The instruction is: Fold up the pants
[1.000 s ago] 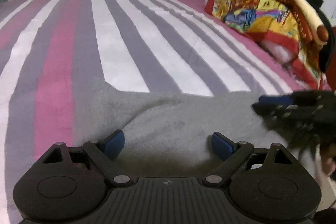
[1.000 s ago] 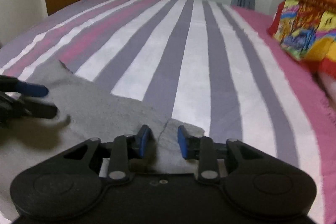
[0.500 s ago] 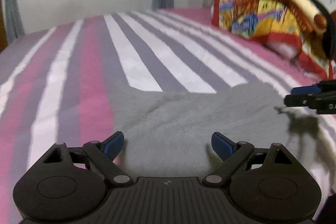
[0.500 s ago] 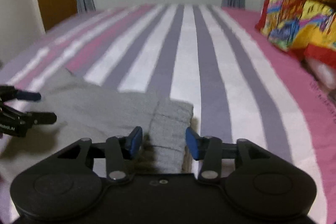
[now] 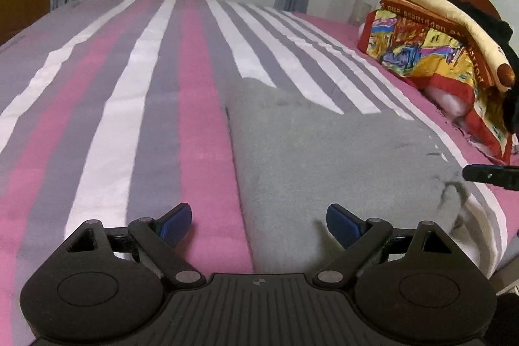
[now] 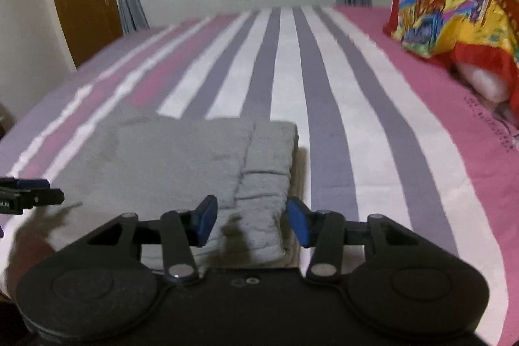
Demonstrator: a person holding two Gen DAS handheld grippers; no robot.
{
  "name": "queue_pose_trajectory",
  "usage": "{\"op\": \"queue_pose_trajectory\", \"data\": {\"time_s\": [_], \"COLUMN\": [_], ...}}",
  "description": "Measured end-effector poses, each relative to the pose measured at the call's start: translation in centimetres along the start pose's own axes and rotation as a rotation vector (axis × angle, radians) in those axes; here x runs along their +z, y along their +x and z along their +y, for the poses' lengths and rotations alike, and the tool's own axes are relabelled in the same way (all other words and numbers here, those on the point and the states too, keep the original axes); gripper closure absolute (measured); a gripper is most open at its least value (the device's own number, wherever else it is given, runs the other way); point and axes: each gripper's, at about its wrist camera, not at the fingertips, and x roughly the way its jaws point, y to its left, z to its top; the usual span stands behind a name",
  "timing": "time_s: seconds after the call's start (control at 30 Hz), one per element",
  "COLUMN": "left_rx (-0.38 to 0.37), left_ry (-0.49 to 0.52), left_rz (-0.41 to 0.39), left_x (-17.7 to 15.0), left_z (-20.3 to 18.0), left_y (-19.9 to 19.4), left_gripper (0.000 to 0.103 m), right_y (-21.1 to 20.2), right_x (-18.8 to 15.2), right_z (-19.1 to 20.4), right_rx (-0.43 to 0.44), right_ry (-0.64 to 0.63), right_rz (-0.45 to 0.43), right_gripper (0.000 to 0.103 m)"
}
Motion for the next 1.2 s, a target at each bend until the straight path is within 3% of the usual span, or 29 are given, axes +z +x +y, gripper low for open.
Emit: {"op": "queue_pose_trajectory", "data": {"time_s": [0.1,0.2,0.27,0.33,0.37,0.5,0.77,0.83,0.93,1.07,1.13,1.2], "left_rx": [0.028,0.014,0.027,0.034,0.033,0.030,0.027,0.027,0.026,0.026,0.028,0.024], "left_ry": [-0.006,-0.076,-0.065,-0.031,-0.020,-0.027,-0.037,-0.035,-0.035,-0.033,-0.025,-0.034], "left_rz": [0.054,0.060,0.058,0.050,0.048,0.050,0.049,0.050,0.049,0.050,0.049,0.048], "left_x": [-1.5,-2.0,-1.9,-2.0,-2.0,-2.5,-3.0,-3.0,-3.0,-3.1,-3.2,-3.1], "left_z": [0.5,1.3,0.8,0.2,0.1,0.4,0.6,0.5,0.6,0.5,0.4,0.5], "left_y": [0.8,1.3,1.0,0.4,0.2,0.1,0.3,0.4,0.5,0.5,0.5,0.4], "left_gripper": [0.012,0.012,0.013,0.013,0.013,0.012,0.012,0.012,0.012,0.012,0.012,0.012], "right_y": [1.5,2.9,2.6,1.4,0.7,0.2,2.2,1.4,0.4,2.5,3.0,2.8], "right_x": [-1.6,-3.0,-2.6,-2.2,-2.1,-2.1,-3.1,-2.7,-2.2,-3.0,-3.5,-3.4], "right_z": [-0.4,-0.7,-0.7,0.0,0.3,0.1,0.0,0.3,0.2,-0.2,-0.4,-0.2], "right_rx": [-0.019,-0.062,-0.068,-0.073,-0.055,-0.034,-0.038,-0.025,-0.004,-0.035,-0.033,-0.035], "right_ry": [-0.001,-0.002,0.031,-0.002,-0.007,0.010,0.030,0.043,0.059,0.043,0.051,0.051], "right_rz": [0.066,0.087,0.099,0.066,0.046,0.005,0.060,0.029,-0.028,0.060,0.069,0.067], "right_gripper": [0.052,0.034,0.037,0.050,0.052,0.050,0.042,0.048,0.047,0.044,0.038,0.038]}}
